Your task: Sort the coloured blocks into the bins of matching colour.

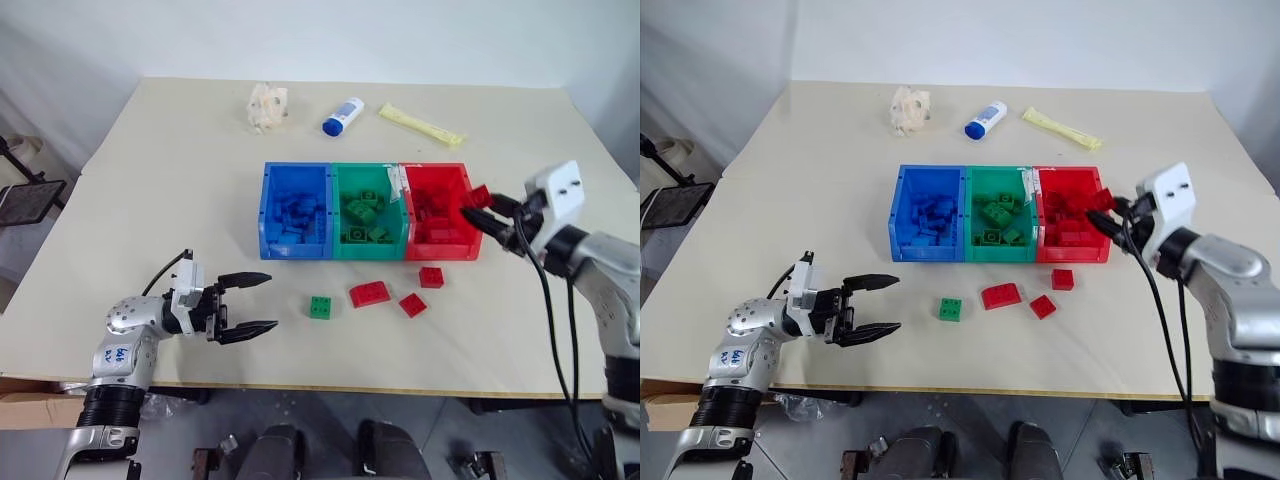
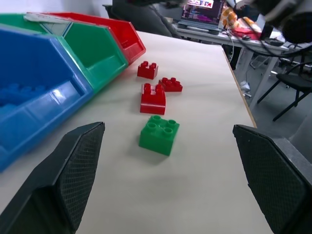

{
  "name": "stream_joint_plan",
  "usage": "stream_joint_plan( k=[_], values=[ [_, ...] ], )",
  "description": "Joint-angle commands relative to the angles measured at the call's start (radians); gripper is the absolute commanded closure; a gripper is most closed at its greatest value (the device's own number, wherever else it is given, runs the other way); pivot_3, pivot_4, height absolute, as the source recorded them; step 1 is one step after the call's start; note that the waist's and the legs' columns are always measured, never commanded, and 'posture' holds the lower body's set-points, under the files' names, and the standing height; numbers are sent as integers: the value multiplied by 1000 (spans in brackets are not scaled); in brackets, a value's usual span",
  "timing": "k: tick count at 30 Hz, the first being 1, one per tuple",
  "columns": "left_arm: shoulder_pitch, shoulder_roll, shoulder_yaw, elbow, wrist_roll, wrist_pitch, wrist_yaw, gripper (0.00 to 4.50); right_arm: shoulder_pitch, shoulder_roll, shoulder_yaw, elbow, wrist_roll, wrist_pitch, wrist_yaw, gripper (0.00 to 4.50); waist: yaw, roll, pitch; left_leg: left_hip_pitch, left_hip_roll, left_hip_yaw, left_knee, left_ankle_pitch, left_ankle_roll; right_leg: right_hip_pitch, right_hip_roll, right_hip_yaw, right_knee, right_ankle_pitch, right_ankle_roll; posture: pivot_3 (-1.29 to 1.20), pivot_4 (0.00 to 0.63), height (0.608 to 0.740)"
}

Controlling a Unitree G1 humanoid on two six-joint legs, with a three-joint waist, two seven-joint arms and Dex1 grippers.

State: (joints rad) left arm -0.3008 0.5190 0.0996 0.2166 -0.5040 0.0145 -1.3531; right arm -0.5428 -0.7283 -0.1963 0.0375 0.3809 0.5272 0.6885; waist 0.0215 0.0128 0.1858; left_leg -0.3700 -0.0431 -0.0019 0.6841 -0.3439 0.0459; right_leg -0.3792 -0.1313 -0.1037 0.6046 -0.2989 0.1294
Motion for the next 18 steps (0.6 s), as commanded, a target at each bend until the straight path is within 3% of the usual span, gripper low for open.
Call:
stream_joint_plan(
  k=[1,5,6,11,18],
  values=[
    [-8,1,9,6,-3,-17,-1,0,-27,4,20,63,-31,-82,38,1533,1,0,0,0,0,-1,0,0,0,0,0,-1,0,0,0,0,150,740],
    [-17,-1,6,18,-2,-23,-2,0,-20,-2,18,42,-26,-87,47,174,-1,0,0,-1,-1,0,0,0,0,-1,0,-1,1,0,0,0,150,740],
    [-21,-2,5,23,-2,-24,-3,0,-14,-5,14,29,-22,-81,50,31,-1,0,0,-1,-1,0,0,0,1,-1,0,-1,1,0,0,0,150,740],
    [-47,-5,-1,58,5,-37,-13,0,242,-126,-80,-217,85,8,196,31,14,1,0,-2,-1,-4,0,0,1,0,0,-3,1,0,0,0,150,740],
    [-83,-1,-2,120,15,-61,-38,0,576,-199,-286,-333,124,10,308,31,5,0,0,0,-2,0,0,1,3,2,0,-2,0,1,1,0,150,740]
  ],
)
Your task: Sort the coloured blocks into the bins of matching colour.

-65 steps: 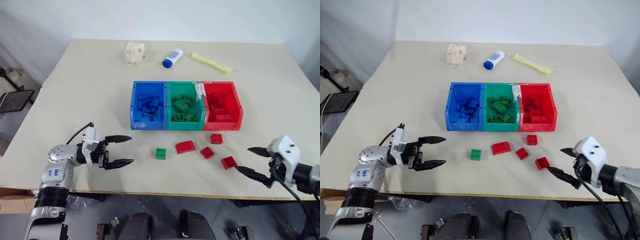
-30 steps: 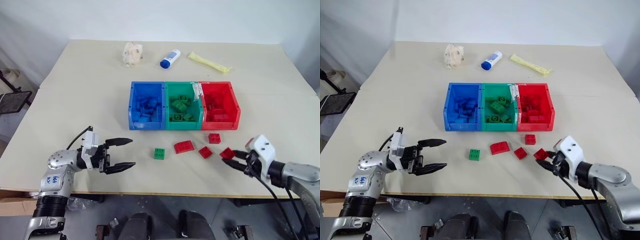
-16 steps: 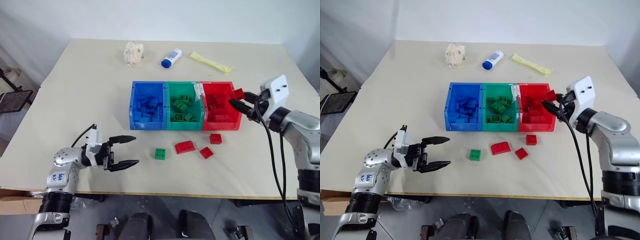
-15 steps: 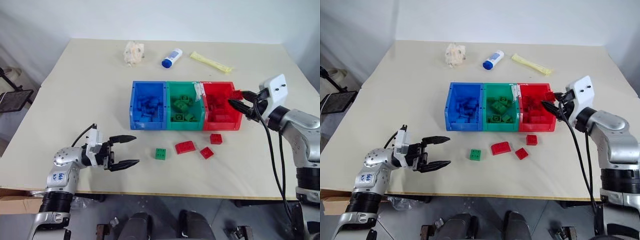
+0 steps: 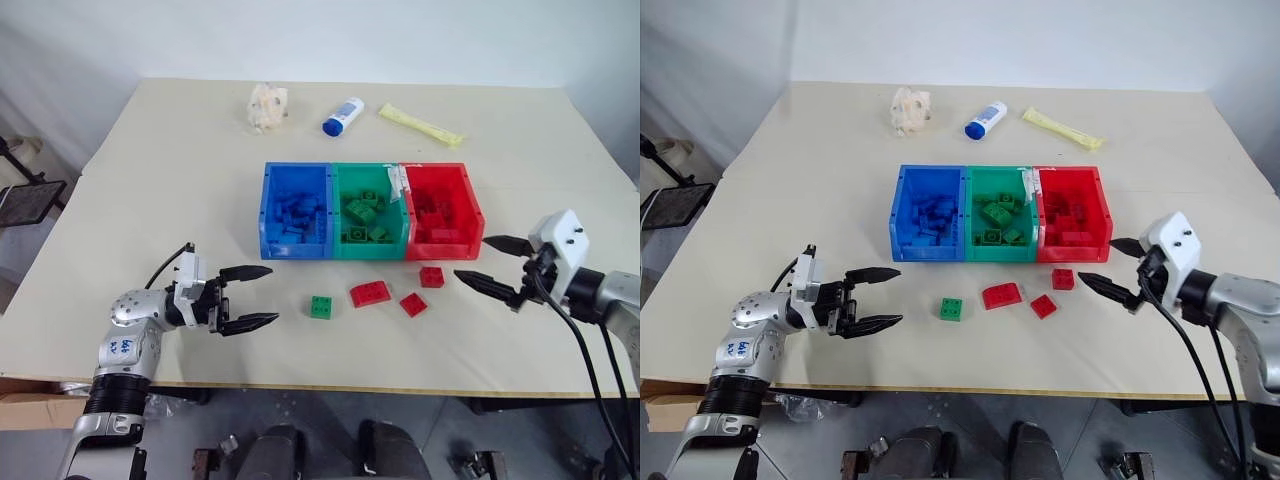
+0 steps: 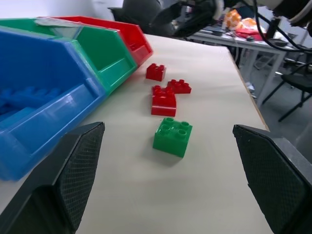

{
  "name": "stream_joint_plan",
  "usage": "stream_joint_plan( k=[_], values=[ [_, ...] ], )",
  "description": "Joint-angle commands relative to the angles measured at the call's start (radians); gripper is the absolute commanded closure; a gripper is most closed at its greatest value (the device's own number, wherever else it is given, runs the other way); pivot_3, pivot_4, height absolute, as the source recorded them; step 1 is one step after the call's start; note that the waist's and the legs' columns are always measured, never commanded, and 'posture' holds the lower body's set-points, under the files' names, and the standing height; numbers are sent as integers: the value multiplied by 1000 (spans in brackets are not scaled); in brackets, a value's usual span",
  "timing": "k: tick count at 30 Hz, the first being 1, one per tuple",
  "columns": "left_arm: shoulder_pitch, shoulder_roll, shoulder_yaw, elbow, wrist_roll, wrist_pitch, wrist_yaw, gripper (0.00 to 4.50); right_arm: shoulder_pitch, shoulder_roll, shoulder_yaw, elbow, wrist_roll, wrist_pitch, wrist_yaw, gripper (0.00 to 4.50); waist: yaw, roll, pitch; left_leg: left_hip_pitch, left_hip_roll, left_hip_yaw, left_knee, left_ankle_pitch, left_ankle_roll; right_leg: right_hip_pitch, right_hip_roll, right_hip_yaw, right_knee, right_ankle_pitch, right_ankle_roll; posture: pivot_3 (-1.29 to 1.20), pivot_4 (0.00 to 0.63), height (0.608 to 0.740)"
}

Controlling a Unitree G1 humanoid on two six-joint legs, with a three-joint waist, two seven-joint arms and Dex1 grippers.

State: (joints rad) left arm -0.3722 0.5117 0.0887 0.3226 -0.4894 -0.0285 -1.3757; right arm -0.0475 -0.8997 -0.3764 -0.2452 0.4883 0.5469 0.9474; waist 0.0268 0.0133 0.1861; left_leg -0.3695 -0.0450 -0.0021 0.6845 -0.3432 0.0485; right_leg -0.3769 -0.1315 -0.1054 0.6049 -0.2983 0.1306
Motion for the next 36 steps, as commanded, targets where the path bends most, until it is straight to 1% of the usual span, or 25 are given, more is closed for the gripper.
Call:
stream_joint_plan(
  k=[1,6,8,11,13,18,20,22,26,29,32,36],
  values=[
    [-15,6,9,21,2,-21,-17,0,117,-34,-128,-57,17,-14,62,31,0,0,0,0,0,0,0,0,0,0,0,0,0,0,0,0,150,740],
    [-33,10,12,49,5,-30,-30,0,279,-49,-236,-61,-3,-50,123,31,0,0,0,1,0,1,0,0,0,0,0,1,0,0,0,0,150,740],
    [-35,13,13,51,4,-30,-32,0,283,-50,-242,-67,4,-50,119,31,-3,0,0,1,0,1,0,0,0,0,0,1,0,0,0,0,150,740],
    [-37,15,13,50,5,-28,-31,0,255,-48,-210,-77,6,-42,99,31,-3,0,0,1,1,1,0,0,0,0,-1,2,-1,0,0,0,150,740],
    [-40,15,13,52,8,-29,-30,0,226,-43,-172,-85,2,-30,79,31,-3,0,0,1,1,1,0,0,-1,0,-2,2,-1,0,0,0,150,740],
    [-35,11,12,32,7,-23,-19,0,122,4,-26,-122,5,8,8,31,-3,0,0,1,2,0,0,0,-1,0,-2,2,-2,0,0,0,150,740],
    [-25,5,10,14,4,-20,-13,0,53,44,73,-116,-12,12,-22,31,-3,0,0,1,2,0,0,0,-1,0,-2,2,-2,0,0,0,150,740],
    [-20,1,8,3,3,-19,-8,0,-8,73,151,-100,-32,12,-42,31,-3,0,0,0,2,0,0,0,-1,0,-2,2,-2,0,0,0,150,740],
    [-20,-2,8,-4,2,-17,-1,0,-68,95,227,-64,-60,4,-52,31,0,0,0,0,1,-2,0,0,-1,0,-1,1,-2,0,0,0,150,740],
    [-6,0,11,-23,-1,-15,6,0,-127,131,326,-5,-107,-15,-55,31,-3,-1,0,0,0,-2,0,0,-1,0,-1,1,-2,0,0,0,150,740],
    [15,3,17,-48,-6,-10,17,0,-147,143,375,35,-142,-33,-44,31,-5,0,0,0,0,-2,0,0,-1,0,-1,1,-2,0,0,0,150,740],
    [43,6,22,-76,-9,-5,28,0,-157,148,407,59,-158,-52,-28,31,-4,-1,0,0,0,-2,0,0,-1,0,-1,1,-1,0,0,0,150,740]
  ],
)
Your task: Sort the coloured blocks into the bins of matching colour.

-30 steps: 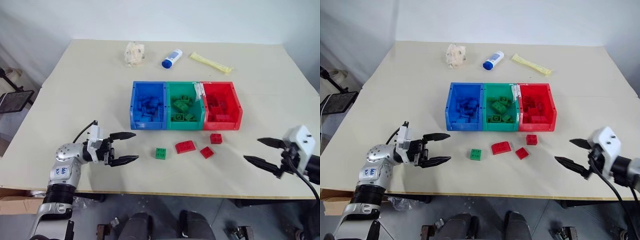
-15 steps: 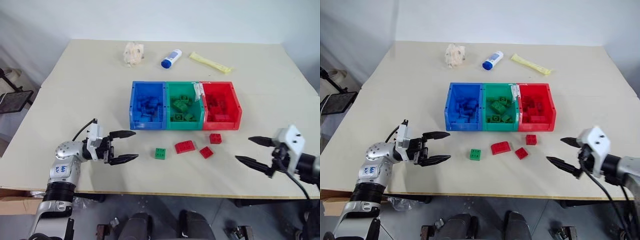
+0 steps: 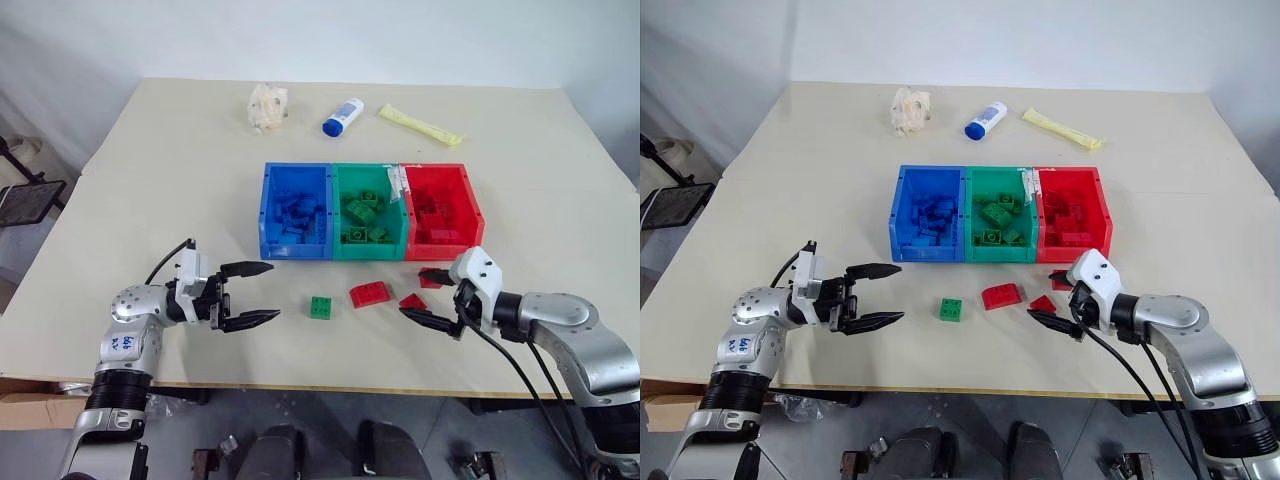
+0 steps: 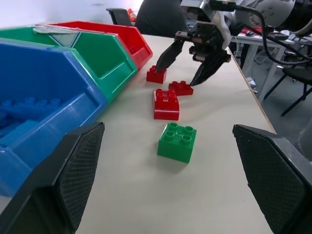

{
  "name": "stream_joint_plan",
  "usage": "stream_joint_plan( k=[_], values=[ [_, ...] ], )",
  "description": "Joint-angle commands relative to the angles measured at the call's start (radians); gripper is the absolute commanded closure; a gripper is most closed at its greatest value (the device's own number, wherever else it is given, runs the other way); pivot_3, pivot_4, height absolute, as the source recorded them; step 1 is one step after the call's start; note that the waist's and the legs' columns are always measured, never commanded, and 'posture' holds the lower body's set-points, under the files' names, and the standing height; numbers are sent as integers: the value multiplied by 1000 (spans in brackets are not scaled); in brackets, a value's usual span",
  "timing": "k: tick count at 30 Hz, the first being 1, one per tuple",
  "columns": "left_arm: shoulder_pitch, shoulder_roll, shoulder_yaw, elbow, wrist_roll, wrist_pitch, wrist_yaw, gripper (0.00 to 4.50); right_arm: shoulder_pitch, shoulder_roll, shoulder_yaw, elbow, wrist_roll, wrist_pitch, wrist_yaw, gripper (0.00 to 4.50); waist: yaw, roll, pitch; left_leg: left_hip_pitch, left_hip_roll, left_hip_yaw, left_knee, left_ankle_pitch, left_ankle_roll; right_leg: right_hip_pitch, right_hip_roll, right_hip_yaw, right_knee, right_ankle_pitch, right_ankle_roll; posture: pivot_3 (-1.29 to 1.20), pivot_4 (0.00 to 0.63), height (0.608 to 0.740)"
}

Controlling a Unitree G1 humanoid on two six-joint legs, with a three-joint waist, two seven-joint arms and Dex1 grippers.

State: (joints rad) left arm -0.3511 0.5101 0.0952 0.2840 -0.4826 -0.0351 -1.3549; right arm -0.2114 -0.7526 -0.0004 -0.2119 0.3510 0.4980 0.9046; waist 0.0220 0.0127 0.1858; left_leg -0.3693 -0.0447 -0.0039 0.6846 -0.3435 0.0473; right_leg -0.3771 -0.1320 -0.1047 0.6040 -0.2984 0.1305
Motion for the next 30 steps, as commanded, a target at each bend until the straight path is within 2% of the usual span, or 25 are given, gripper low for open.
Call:
stream_joint_plan(
  k=[1,20,23,29,30],
  values=[
    [29,6,17,-46,-17,4,12,0,2,4,42,29,-26,-1,13,31,1,0,0,0,0,0,0,0,0,0,0,0,0,0,0,0,150,740],
    [32,-21,6,-39,-11,-9,21,0,39,-52,67,-13,-44,73,2,31,4,-1,-1,0,0,-1,0,0,0,0,-1,0,0,0,0,0,150,740],
    [27,-24,5,-34,-9,-11,20,0,40,-60,68,-19,-45,88,-2,621,4,-1,-1,0,0,-1,0,0,0,0,-1,0,0,0,0,0,150,740],
    [28,-25,8,-26,-10,-16,12,0,48,-57,28,-55,-18,93,-15,2549,4,-1,-1,0,0,-1,0,0,0,0,-1,0,-1,0,0,0,150,740],
    [29,-24,9,-26,-11,-17,10,0,46,-54,11,-72,-4,102,-18,2581,4,-1,-1,0,0,-1,0,0,0,0,-1,0,-1,0,0,0,150,740]
  ],
)
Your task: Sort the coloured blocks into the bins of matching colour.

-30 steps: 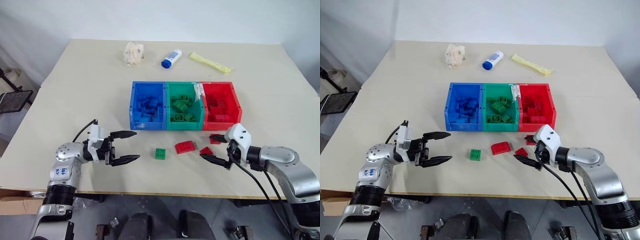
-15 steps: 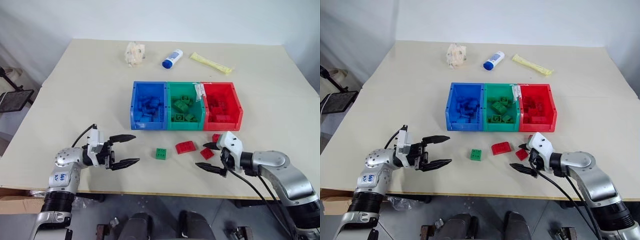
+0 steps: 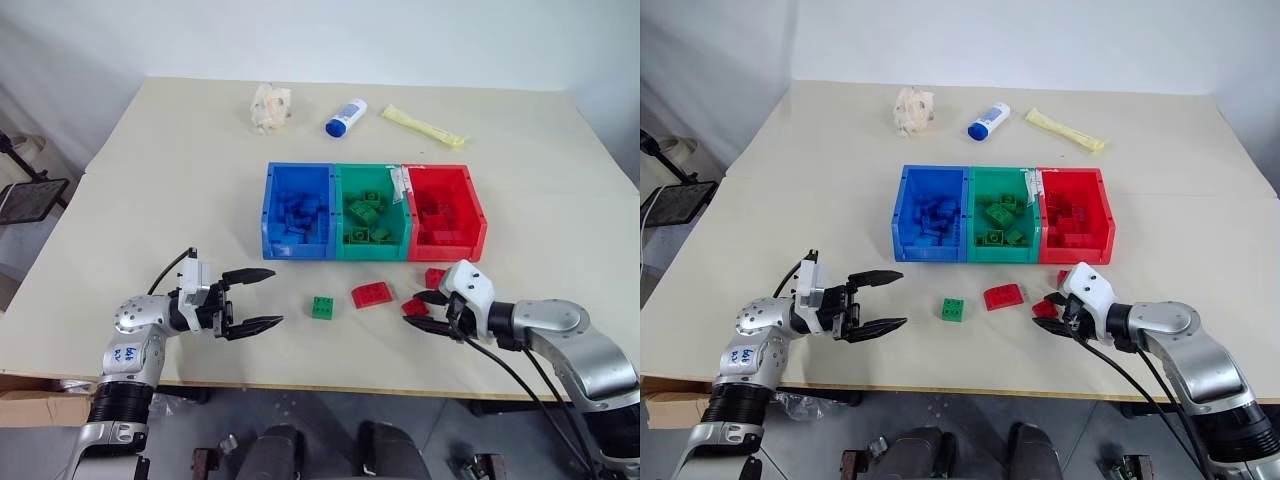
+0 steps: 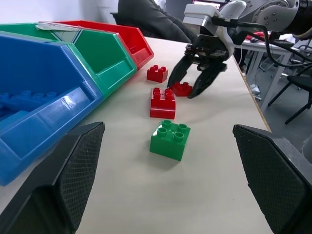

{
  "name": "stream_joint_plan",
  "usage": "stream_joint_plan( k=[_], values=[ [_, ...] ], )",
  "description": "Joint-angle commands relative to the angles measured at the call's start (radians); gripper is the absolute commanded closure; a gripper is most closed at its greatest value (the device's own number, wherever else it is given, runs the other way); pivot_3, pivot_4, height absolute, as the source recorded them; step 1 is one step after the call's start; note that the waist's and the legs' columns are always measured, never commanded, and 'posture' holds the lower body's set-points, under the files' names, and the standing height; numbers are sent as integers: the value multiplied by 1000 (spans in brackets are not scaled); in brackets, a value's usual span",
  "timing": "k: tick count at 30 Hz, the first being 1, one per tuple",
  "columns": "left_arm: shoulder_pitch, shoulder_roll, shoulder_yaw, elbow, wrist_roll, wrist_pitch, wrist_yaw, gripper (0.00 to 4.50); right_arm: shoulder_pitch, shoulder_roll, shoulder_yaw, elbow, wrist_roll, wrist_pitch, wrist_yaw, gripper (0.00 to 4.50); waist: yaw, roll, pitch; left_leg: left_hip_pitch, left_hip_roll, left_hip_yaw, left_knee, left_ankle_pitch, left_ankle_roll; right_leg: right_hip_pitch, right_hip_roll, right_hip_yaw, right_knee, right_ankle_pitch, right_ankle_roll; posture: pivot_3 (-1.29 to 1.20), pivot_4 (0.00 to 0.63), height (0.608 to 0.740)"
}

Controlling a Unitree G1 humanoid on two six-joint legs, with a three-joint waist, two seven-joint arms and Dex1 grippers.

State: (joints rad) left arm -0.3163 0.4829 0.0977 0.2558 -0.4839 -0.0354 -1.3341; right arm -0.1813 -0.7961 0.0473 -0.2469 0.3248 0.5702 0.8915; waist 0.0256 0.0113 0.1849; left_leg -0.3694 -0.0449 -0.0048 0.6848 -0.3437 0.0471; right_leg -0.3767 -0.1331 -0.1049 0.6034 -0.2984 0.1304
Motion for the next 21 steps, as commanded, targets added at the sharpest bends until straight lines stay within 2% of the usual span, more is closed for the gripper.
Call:
stream_joint_plan(
  k=[1,7,10,15,17,21],
  values=[
    [-6,5,8,3,-10,-16,-13,0,12,-9,-52,-53,38,41,-4,2581,0,0,0,0,0,0,0,0,0,0,0,0,0,0,0,0,150,740],
    [-13,5,9,11,-10,-17,-19,0,-55,13,-147,-83,113,93,-43,2581,-2,0,0,0,1,0,0,0,0,0,0,0,-1,0,0,0,150,740],
    [-22,3,7,22,-12,-20,-31,0,-214,40,-217,29,118,70,-106,2581,-7,1,0,0,1,1,0,0,0,0,0,1,-1,0,0,0,150,740],
    [-45,-4,2,47,-12,-30,-50,0,-369,64,-204,222,36,-29,-156,2581,-4,1,1,0,2,0,-1,-1,-1,-1,1,0,0,0,-1,0,150,740],
    [-58,-7,0,59,-16,-44,-75,0,-408,56,-173,305,-17,-78,-157,1827,-3,1,1,-1,1,0,-1,-1,-1,-2,2,-1,0,0,-1,0,150,740],
    [-70,-10,3,74,-28,-69,-122,0,-402,51,-160,336,-43,-126,-136,557,-5,1,1,-2,-1,1,-1,0,0,-2,2,-1,1,0,-1,0,150,740]
  ],
)
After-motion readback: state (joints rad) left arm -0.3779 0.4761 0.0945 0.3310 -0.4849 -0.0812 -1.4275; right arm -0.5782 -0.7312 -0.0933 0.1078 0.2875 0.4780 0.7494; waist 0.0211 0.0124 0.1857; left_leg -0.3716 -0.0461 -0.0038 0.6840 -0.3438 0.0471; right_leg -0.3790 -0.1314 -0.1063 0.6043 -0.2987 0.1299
